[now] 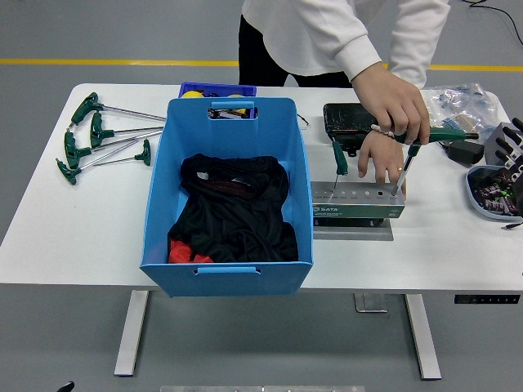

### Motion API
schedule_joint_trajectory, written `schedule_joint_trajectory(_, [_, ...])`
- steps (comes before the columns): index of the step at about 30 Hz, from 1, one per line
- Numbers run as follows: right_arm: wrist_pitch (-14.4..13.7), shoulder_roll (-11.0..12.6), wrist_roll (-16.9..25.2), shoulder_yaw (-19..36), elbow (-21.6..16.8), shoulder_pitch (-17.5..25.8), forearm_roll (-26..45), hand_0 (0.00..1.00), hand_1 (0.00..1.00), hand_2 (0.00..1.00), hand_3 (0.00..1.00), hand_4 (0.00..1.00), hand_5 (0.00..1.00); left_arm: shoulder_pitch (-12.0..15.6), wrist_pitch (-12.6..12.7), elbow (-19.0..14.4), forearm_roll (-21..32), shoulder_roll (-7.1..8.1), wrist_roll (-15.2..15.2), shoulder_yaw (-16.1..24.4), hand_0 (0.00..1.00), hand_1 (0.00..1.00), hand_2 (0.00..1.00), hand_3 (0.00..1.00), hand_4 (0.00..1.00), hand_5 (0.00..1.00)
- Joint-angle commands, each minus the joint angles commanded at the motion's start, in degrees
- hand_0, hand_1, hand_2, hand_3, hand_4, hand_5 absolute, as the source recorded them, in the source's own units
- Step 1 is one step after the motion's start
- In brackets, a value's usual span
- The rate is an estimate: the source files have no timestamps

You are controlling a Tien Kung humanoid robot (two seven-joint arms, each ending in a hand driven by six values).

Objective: Lift tool from toolbox,place it in box,lift tool from toolbox,place it in box

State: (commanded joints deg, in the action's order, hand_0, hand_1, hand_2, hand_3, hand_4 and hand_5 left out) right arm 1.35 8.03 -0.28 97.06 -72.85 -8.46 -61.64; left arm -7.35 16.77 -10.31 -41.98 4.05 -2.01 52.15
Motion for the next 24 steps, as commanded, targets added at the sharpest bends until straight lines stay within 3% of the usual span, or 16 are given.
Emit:
schedule_joint_trajectory(9, [-1.0,0.3,0.7,-0.4,-1.1,-0.1,-0.5,0.965,0.898,0.913,0.917,0.998,0.998,0.2,0.0,0.0,-0.2,0.11,0.0,0.1,0.716,0.718,0.746,0.641,0.627,0.541])
schedule_joint_trajectory(11, [-3.4,0.4,2.2,-0.5,-1.3,-0.2,-3.5,0.965,0.898,0.913,0.917,0.998,0.998,0.2,0.0,0.0,-0.1,0.12,0.1,0.0,0.716,0.718,0.746,0.641,0.627,0.541])
schedule_joint_trajectory(16, [-13.3,1.6,5.1,-1.2,-2.8,-0.9,-15.2,0.945,0.881,0.901,0.909,0.998,0.998,0.1,0.0,0.0,0.0,0.11,0.1,-0.1,0.716,0.717,0.746,0.641,0.627,0.542])
schedule_joint_trajectory(17, [-14.6,2.0,5.4,-1.6,-3.2,-1.1,-17.8,0.957,0.891,0.91,0.916,0.998,0.954,0.0,0.0,0.0,0.1,0.11,0.1,-0.2,0.716,0.718,0.747,0.64,0.627,0.541])
schedule_joint_trajectory(23, [-17.3,6.0,5.8,-4.9,-6.3,-2.8,-31.9,0.957,0.891,0.91,0.916,0.998,0.954,-0.1,-0.1,0.0,0.1,0.1,0.1,-0.2,0.716,0.718,0.747,0.64,0.627,0.541])
schedule_joint_trajectory(24, [-17.4,7.5,6.2,-6.5,-7.2,-3.3,-34.9,0.998,0.948,0.963,0.951,0.998,0.778,-0.1,-0.1,0.0,0.1,0.12,0.1,-0.1,0.716,0.717,0.747,0.64,0.626,0.539])
